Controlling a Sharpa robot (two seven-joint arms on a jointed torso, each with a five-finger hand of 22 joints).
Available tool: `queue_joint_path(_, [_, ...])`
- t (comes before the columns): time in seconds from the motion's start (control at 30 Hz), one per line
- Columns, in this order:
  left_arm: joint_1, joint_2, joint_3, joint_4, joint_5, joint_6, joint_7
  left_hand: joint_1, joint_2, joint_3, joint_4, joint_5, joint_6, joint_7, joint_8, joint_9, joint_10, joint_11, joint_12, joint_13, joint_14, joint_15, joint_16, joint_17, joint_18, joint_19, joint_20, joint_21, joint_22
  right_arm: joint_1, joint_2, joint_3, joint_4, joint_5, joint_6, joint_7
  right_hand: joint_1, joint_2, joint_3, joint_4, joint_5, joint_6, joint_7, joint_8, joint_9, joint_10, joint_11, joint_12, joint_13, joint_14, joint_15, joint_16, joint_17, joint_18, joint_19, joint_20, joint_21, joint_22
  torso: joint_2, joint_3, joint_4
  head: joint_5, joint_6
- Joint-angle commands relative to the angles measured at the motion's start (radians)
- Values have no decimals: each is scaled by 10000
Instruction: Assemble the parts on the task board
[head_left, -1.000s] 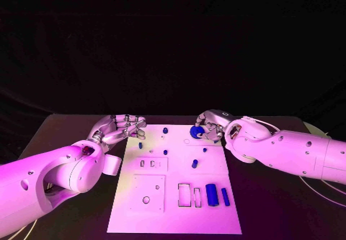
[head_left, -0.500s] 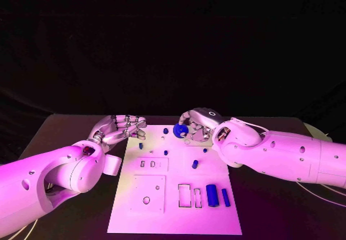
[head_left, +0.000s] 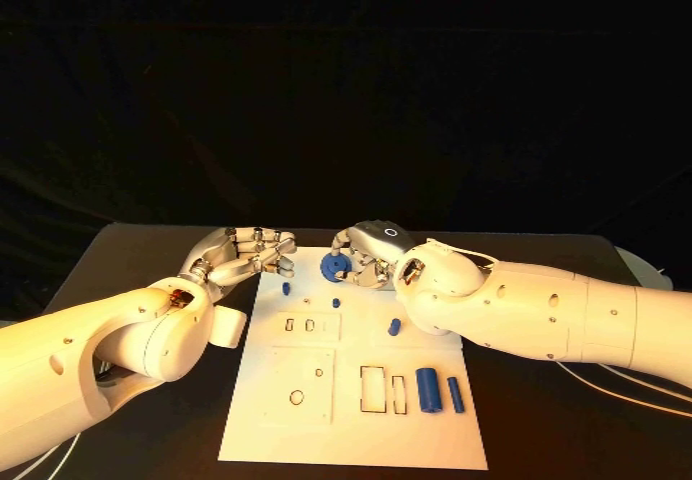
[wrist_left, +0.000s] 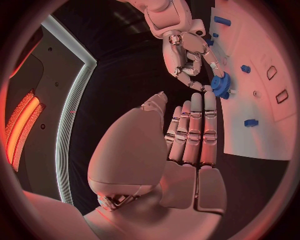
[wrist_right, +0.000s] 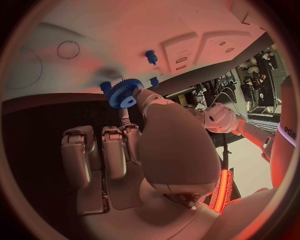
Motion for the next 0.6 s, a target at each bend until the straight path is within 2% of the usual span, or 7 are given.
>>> queue_joint_path(0.03, [24, -3, 7, 42, -22, 109, 90, 3, -76, 65, 8, -45, -51, 33, 4, -12, -6, 53, -48, 7, -45, -9, 35, 17, 96, -67, -4, 57, 10, -36, 164, -6, -205, -206, 444, -49, -118, 35, 60, 5, -22, 659, -485, 64, 8, 11, -18, -13, 1236, 968, -86, 32, 2181, -67, 1045, -75, 44, 2634, 10, -10, 5, 3, -18])
queue_joint_path(0.43, [25, -64, 9, 83, -21, 74, 119, 7, -72, 82, 5, -45, -51, 34, 6, -12, -6, 54, -51, 8, -54, -9, 43, 26, 98, -81, -3, 83, 26, -73, 538, -19, -668, -245, 715, -124, -177, 10, 81, 18, -40, 633, -472, 31, -4, -17, -6, -44, 1205, 964, -80, 27, 2164, -67, 1045, -74, 44, 2634, 11, 4, -19, 22, -67])
queue_joint_path(0.6, [26, -71, 9, 91, -21, 79, 118, 7, -72, 82, 5, -45, -51, 34, 6, -12, -6, 54, -51, 8, -54, -9, 43, 26, 98, -81, -3, 83, 26, -77, 660, -20, -842, -323, 699, -160, -196, -4, 97, 16, -42, 611, -463, 9, -13, -46, -1, -74, 1174, 962, -75, 25, 2155, -67, 1045, -72, 44, 2634, 6, 11, -1, 4, -61])
